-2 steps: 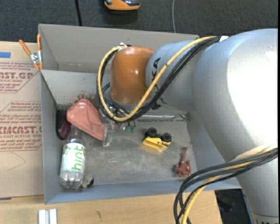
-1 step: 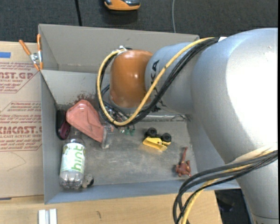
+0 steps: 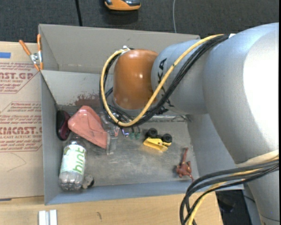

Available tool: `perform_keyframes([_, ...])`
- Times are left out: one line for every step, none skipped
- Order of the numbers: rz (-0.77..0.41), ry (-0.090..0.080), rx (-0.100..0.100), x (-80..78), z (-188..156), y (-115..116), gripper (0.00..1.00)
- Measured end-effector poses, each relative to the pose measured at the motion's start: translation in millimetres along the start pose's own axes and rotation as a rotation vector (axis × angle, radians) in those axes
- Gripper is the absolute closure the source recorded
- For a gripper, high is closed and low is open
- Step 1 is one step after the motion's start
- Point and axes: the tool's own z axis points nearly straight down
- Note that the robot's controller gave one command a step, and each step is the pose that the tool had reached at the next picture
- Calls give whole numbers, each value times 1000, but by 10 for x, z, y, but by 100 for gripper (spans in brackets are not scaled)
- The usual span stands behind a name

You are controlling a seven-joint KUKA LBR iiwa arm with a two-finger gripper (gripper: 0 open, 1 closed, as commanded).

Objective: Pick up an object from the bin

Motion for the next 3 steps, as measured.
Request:
perform_keyframes([-8, 7, -3, 73, -496, -29, 100])
perform_keyframes([-7, -1, -4, 33, -692, -33, 100])
perform_keyframes([-12, 8, -3, 222, -790, -145, 100])
